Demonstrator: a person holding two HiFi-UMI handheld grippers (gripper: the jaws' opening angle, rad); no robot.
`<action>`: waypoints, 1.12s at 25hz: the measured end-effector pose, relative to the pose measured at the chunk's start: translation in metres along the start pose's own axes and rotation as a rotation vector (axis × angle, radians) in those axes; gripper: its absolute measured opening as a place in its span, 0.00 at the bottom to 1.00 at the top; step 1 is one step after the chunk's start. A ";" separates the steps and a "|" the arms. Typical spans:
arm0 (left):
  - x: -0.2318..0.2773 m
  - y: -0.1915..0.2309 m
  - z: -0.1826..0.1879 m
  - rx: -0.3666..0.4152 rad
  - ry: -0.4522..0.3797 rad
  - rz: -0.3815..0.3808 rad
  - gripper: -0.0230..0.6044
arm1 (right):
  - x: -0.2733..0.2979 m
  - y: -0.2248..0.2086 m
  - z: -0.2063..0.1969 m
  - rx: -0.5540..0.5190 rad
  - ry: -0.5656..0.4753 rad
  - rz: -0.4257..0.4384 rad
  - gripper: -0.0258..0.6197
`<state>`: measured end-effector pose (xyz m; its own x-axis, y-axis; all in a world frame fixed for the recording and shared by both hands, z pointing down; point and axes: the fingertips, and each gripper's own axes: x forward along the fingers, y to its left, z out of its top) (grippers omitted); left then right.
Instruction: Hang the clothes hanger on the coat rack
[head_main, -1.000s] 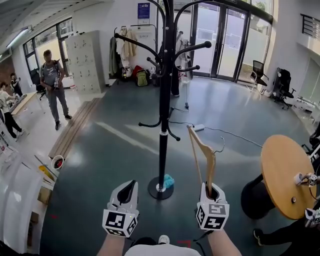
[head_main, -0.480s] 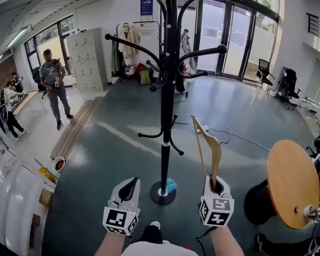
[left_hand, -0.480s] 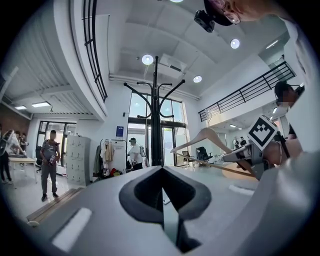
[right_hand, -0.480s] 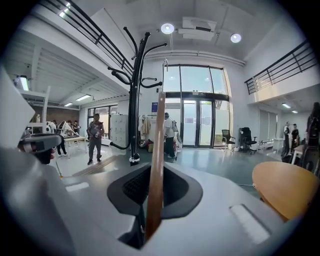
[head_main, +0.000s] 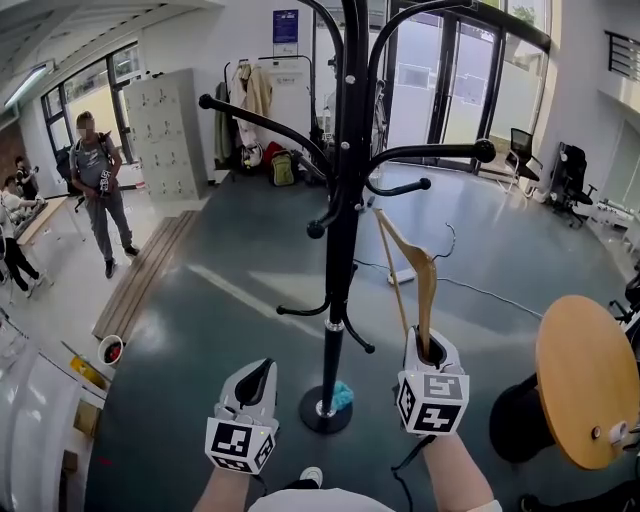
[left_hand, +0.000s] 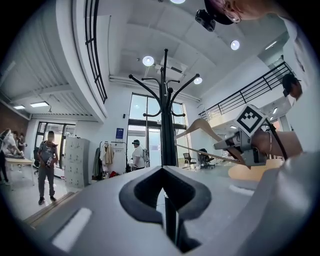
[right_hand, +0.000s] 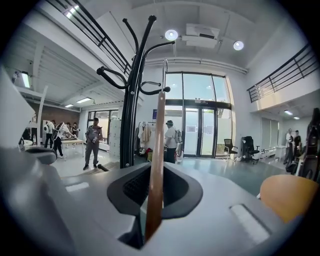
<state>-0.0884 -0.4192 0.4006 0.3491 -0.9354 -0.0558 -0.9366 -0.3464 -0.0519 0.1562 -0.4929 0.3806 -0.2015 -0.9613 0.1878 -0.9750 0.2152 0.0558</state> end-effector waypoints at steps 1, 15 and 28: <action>0.004 0.002 -0.003 0.000 0.002 -0.005 0.04 | 0.008 0.000 0.007 -0.006 -0.009 0.003 0.13; 0.035 0.029 -0.015 -0.005 0.036 -0.024 0.04 | 0.091 0.022 0.044 -0.075 0.036 0.058 0.13; 0.034 0.032 -0.036 -0.023 0.078 -0.022 0.04 | 0.117 0.035 0.014 -0.080 0.115 0.093 0.13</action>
<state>-0.1078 -0.4642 0.4332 0.3675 -0.9297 0.0234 -0.9293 -0.3680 -0.0296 0.0969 -0.6002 0.3912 -0.2735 -0.9116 0.3069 -0.9412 0.3194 0.1100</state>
